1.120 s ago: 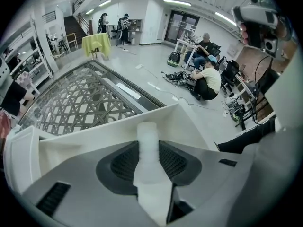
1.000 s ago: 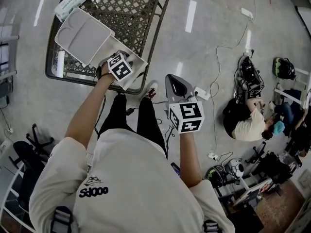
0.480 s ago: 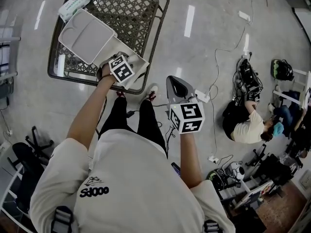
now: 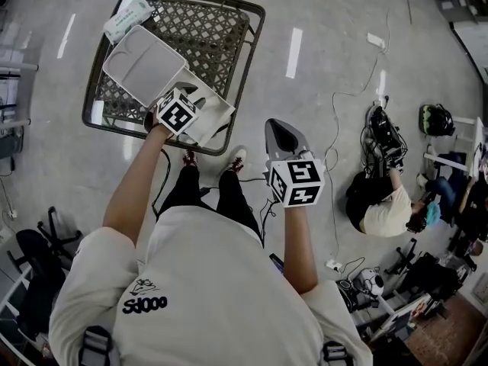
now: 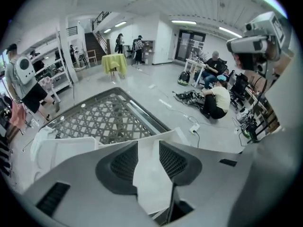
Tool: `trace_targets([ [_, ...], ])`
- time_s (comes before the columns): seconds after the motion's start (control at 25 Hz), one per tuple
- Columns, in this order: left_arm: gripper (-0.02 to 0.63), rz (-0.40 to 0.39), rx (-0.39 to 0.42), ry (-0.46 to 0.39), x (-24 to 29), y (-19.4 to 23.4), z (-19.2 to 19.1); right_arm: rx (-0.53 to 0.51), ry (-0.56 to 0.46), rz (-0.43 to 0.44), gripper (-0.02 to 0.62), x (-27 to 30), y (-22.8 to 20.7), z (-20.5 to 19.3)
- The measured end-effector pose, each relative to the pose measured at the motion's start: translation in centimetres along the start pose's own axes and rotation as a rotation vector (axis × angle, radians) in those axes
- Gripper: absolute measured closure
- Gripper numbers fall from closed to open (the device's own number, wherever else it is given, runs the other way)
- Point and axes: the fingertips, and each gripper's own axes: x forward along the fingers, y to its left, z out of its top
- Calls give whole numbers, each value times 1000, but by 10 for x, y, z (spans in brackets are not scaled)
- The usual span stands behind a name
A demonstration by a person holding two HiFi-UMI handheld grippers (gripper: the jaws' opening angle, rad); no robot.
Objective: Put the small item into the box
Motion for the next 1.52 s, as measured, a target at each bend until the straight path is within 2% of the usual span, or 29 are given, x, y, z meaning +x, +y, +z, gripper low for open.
trace_targets([
  [0.36, 543, 103, -57, -257, -93, 23, 61, -65, -81, 7, 584, -11, 2, 47],
  [0.6, 579, 168, -65, -402, -149, 27, 88, -133, -161, 5, 584, -24, 9, 87],
  [0.76, 595, 184, -66, -509, -182, 24, 109, -181, -212, 1, 584, -32, 13, 112],
  [1.16, 600, 238, -42, -695, -261, 21, 143, -275, -319, -8, 584, -55, 28, 167],
  [1.52, 600, 288, 46, -791, -314, 5, 167, -337, -397, 22, 584, -82, 53, 199],
])
